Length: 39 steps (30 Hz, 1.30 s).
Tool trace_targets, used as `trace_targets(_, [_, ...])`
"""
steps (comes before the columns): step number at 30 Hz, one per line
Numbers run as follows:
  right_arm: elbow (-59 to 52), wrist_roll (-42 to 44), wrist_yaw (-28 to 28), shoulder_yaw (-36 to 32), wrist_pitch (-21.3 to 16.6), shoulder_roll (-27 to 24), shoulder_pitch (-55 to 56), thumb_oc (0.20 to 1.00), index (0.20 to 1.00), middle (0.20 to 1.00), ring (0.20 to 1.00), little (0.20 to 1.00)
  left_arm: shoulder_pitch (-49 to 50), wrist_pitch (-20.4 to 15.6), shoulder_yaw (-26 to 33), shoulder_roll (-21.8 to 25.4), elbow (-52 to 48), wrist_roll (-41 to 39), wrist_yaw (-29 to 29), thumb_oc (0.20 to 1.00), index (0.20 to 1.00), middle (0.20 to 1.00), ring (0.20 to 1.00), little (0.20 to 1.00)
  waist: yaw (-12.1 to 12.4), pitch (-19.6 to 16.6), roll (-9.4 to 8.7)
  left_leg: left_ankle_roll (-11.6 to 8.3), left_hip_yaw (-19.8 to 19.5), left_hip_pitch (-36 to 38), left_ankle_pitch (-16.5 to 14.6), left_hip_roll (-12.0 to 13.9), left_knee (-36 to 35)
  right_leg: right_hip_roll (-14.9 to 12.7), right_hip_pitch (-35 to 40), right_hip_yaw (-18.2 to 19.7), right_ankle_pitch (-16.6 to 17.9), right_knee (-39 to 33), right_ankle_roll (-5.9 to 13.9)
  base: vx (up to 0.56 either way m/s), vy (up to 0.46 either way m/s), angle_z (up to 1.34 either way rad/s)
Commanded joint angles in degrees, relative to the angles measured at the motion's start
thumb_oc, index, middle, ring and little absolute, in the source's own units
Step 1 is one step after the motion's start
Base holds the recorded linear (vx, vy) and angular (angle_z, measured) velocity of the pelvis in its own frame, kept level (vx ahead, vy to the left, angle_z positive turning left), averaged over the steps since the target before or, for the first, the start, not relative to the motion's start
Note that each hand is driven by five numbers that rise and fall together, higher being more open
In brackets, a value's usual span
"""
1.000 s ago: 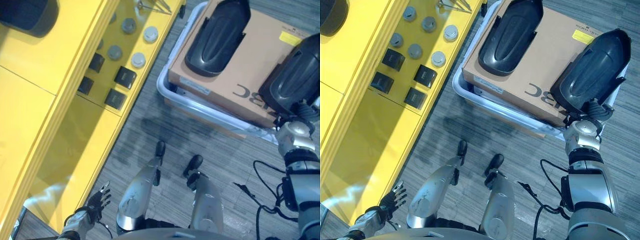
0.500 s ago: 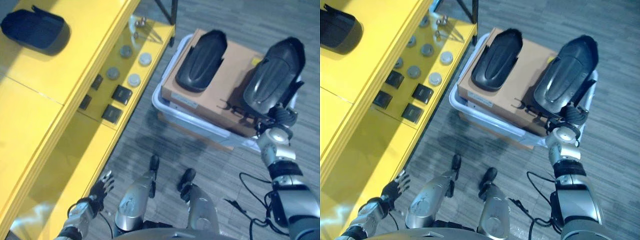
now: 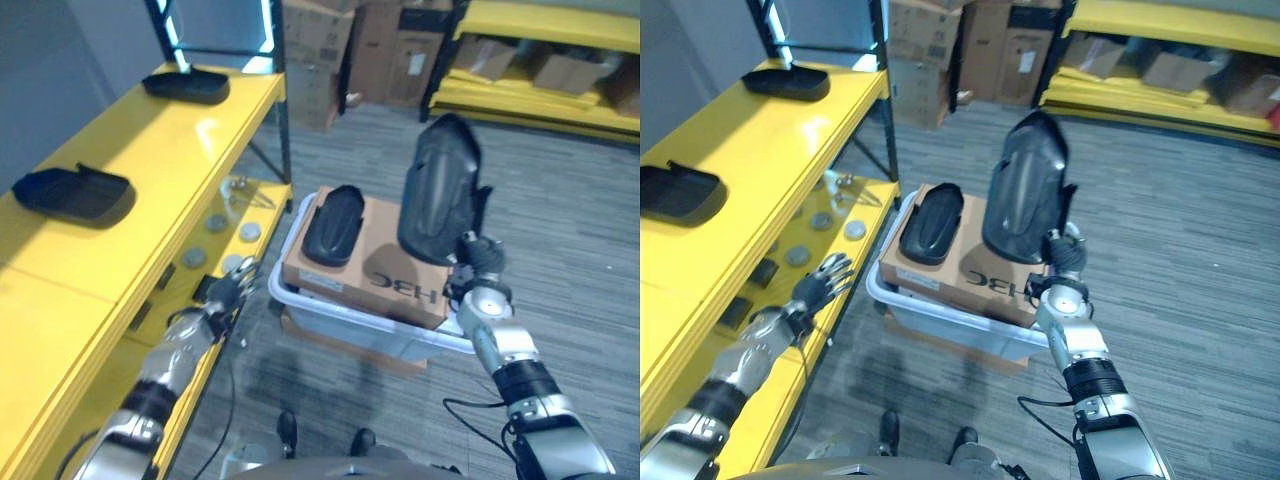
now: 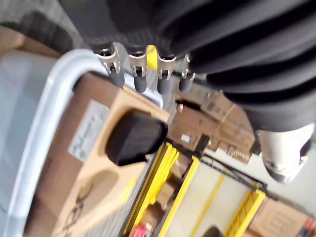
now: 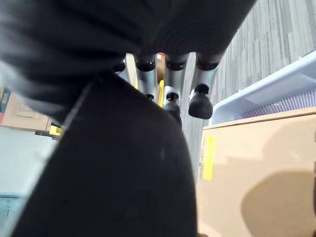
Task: Move parts from the plastic box to the shelf.
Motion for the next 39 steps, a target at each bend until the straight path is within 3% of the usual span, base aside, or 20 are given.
trace_targets(1, [2.1,-1.6,3.1,1.3,-2.7,-0.8,-6.6,0.2,0.2,0.2,0.2,0.2,-3.9,4.1,-4.6,-2.0,1.3,-4.0,1.0,1.0,1.0,1.0,1.0,1.0,0.8,-2.6,-1.03,-3.68,1.2,-1.9,-3.2,4.0,3.7,-3.7,0.5,2.9,1.2,-2.8,5.64,0.02,-0.006,-0.17])
trace_targets(5, [6.9,-2.1,5.4,9.0,-1.1,2.6,-12.0,0.2,0.2,0.2,0.2,0.2,-14.8,9.2,-10.3,-6.0,7.1,-8.4,5.1,1.0,1.0,1.0,1.0,1.0,-1.6,-4.5,-1.1,-3.92,2.8,-0.4,-3.5,4.0,3.3,-3.4,1.1,4.3,1.4,-3.7,5.92,0.03,-0.01,-0.22])
trace_targets(9, [9.3,-1.7,6.7,10.8,-1.4,3.6,-13.2,0.2,0.2,0.2,0.2,0.2,-17.7,11.5,-12.9,-7.1,8.8,-7.2,5.5,1.0,1.0,1.0,1.0,1.0,-2.4,-5.1,-1.15,-4.0,3.5,0.0,-3.9,4.2,3.6,-3.3,1.2,4.8,1.5,-3.8,6.03,0.02,-0.011,-0.14])
trace_targets(16, [11.6,-1.6,8.3,13.9,-1.0,4.9,-14.3,0.2,0.2,0.2,0.2,0.2,-19.9,12.4,-16.0,-8.8,9.5,-6.1,7.1,1.0,1.0,1.0,1.0,1.0,-3.1,-5.7,-1.25,-3.95,4.2,0.5,-4.5,4.1,3.6,-3.2,1.3,5.4,1.4,-4.2,6.33,0.01,-0.005,-0.05])
trace_targets(29, [12.7,-3.4,14.0,17.9,0.0,8.7,-14.3,0.2,0.2,0.2,0.2,0.2,-20.1,10.6,-18.2,-11.3,9.1,-3.8,8.8,1.0,1.0,1.0,1.0,1.0,-3.1,-6.3,-1.45,-3.77,3.7,0.8,-4.8,3.6,3.2,-3.1,1.4,5.3,1.3,-4.4,6.43,0.0,0.0,0.0])
trace_targets(38, [11.6,-5.5,13.8,20.6,1.0,11.2,-14.7,0.2,0.2,0.2,0.2,0.2,-19.0,10.2,-19.1,-12.3,7.9,0.9,9.1,1.0,1.0,1.0,1.0,1.0,-2.5,-6.4,-1.47,-3.7,3.1,0.9,-4.7,3.4,2.8,-3.1,1.8,5.1,1.2,-4.7,6.43,0.0,0.0,0.0])
trace_targets(39, [11.5,-5.2,13.7,20.9,1.2,11.1,-14.8,0.2,0.2,0.2,0.2,0.2,-18.8,9.4,-19.7,-12.0,7.4,2.2,9.3,0.909,0.909,0.909,0.909,0.909,-2.5,-6.3,-1.46,-3.68,3.0,0.9,-4.7,3.4,2.8,-3.1,1.8,5.1,1.1,-4.6,6.46,0.0,0.0,0.0])
